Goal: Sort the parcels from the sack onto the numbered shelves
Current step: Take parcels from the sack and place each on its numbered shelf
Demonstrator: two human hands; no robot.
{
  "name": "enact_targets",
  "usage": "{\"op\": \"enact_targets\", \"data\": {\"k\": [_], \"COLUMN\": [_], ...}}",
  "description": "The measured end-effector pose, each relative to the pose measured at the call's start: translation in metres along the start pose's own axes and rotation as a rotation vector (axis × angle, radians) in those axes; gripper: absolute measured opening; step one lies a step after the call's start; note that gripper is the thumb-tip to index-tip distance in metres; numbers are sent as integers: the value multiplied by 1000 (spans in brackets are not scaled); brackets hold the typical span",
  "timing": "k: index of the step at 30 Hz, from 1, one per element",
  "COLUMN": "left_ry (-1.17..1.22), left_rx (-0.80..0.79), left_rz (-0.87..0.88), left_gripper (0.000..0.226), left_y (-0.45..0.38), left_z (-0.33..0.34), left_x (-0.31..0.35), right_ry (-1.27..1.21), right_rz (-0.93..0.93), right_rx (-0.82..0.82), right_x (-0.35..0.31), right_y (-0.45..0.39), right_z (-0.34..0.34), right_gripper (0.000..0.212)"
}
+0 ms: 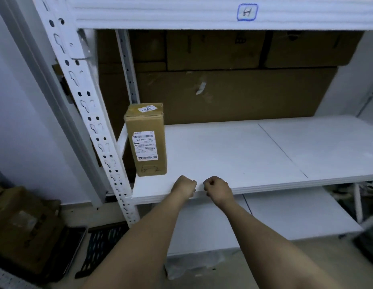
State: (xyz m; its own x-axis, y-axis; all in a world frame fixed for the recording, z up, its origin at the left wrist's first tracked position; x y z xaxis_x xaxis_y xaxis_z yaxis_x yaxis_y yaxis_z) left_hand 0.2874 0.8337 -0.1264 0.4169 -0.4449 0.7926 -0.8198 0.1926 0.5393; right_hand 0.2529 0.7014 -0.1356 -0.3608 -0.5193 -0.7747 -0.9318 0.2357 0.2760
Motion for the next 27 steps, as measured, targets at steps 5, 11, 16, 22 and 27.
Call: {"op": "enact_targets", "data": {"k": [5,11,16,22,27], "left_ry": [-157,-213,-287,-439,-553], "left_rx": [-1,-33,-166,-358,-507], "left_rz": [59,152,172,211,251], "left_gripper": [18,17,28,16,16], "left_y": [12,39,48,51,43], "left_z": [94,229,346,478,590], "left_x": [24,57,84,116,146], "right_ry": [8,58,19,-107,-168], "right_rz": [-5,84,201,317,453], "right_rx": [24,115,201,315,410], "right_x": [66,177,256,340,416], "right_y": [23,55,87,117,134], "right_z": [-78,-200,-285,-366,-437], "right_gripper": [17,22,21,17,18]}}
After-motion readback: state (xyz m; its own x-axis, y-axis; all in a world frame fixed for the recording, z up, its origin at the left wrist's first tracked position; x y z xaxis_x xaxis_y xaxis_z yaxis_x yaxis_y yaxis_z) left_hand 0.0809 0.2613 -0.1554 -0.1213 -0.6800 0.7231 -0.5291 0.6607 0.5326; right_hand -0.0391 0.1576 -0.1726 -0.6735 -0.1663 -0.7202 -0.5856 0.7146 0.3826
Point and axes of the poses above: each hand's wrist, its own y-axis away from the middle knuckle, its own z-axis out of the palm, x = y × z, the point moved 6 cm from there along -y, towards the middle knuckle, and after that the axes turned 7 degrees about -x, right-handed, at the moved point
